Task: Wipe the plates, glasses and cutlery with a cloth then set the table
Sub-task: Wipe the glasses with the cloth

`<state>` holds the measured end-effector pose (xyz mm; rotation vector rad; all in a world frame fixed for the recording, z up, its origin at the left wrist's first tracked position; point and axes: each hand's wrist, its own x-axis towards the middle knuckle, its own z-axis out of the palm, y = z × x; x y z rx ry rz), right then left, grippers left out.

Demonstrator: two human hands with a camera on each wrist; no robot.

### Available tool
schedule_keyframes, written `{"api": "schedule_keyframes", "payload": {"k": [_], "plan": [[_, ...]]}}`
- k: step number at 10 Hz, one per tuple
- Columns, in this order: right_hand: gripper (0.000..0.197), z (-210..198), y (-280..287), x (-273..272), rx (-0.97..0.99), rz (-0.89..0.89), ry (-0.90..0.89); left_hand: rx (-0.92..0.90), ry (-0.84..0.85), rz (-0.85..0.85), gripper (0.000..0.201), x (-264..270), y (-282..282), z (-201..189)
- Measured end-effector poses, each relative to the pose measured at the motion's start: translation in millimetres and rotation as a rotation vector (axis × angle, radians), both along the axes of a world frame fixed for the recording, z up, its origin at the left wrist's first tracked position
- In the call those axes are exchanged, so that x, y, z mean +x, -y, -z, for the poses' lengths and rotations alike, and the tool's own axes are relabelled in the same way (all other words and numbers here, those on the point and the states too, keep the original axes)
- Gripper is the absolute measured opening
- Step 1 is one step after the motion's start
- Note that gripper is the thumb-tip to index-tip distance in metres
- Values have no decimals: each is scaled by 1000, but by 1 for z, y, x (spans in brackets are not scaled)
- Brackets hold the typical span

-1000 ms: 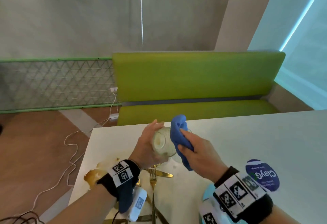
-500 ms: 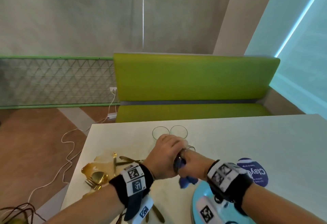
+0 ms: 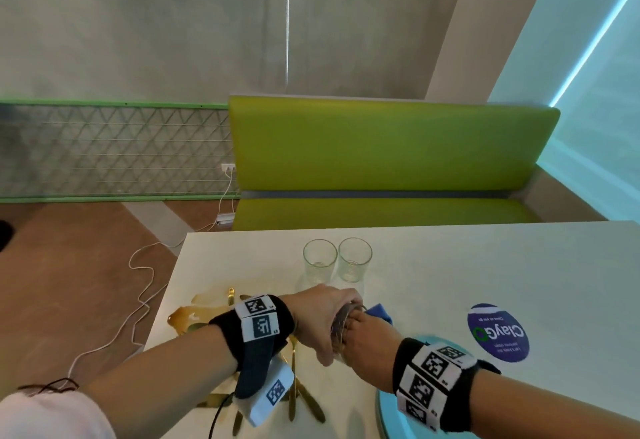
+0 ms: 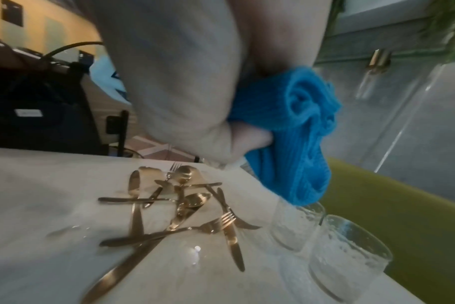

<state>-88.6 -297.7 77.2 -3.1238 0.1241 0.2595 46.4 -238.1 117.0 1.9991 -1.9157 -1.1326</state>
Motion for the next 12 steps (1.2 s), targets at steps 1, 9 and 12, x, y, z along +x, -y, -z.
{"api": "schedule_keyframes", "payload": {"k": [1, 9, 12], "plan": [[27, -28, -11, 8, -99, 41, -185, -83, 89, 9, 74, -3, 0, 7], [36, -43, -5, 3, 274, 332, -473, -151, 237, 94, 74, -14, 11, 8], [73, -55, 27, 15, 1458, 846, 142, -851, -20, -345, 49, 7, 7, 24]]}}
